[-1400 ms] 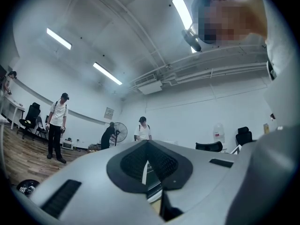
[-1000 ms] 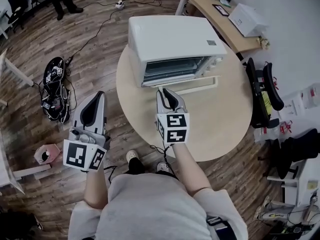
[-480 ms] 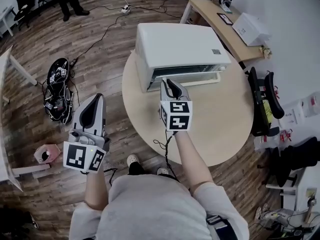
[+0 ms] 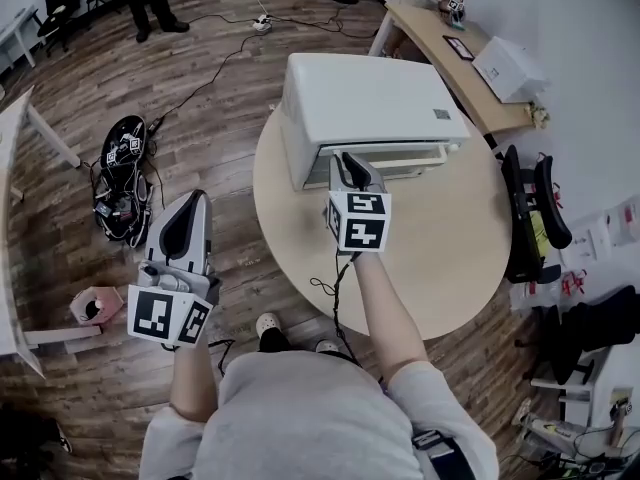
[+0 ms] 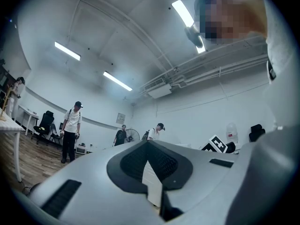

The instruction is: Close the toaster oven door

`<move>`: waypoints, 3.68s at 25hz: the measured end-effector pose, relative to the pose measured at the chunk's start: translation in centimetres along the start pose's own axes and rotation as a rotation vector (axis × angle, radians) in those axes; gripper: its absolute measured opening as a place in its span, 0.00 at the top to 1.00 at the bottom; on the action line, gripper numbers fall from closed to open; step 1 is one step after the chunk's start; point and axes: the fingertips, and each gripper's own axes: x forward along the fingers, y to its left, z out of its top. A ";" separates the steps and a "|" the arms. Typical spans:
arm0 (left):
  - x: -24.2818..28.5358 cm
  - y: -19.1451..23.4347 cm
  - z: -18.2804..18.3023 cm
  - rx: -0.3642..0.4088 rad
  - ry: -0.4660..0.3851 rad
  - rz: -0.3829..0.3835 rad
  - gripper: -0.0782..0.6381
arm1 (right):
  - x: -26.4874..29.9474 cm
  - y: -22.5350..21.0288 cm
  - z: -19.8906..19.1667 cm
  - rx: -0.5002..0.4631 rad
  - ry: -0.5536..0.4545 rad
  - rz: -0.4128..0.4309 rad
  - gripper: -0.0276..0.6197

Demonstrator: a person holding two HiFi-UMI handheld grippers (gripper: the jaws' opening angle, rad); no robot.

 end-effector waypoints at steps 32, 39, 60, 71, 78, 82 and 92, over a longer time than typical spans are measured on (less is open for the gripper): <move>1.0 -1.5 0.5 -0.005 -0.015 -0.054 0.88 | -4.4 -0.6 1.1 0.087 -0.155 0.033 0.94; 1.5 -4.9 0.8 0.001 -0.014 -0.087 0.88 | -9.1 -2.1 1.8 0.073 -0.203 0.025 0.94; -0.3 -14.3 2.9 0.048 -0.037 -0.099 0.88 | -22.6 -7.2 4.8 0.040 -0.359 0.001 0.94; -2.2 -18.2 3.7 0.067 -0.060 -0.075 0.88 | -28.3 -10.2 5.4 0.057 -0.435 -0.011 0.94; -3.4 -20.6 3.9 0.074 -0.070 -0.064 0.88 | -31.2 -11.5 5.1 0.051 -0.457 -0.015 0.94; -3.8 -21.6 3.8 0.075 -0.073 -0.058 0.88 | -32.3 -12.2 4.9 0.058 -0.472 -0.015 0.94; -4.1 -23.1 3.4 0.085 -0.068 -0.040 0.88 | -33.6 -13.2 4.4 0.061 -0.478 -0.011 0.94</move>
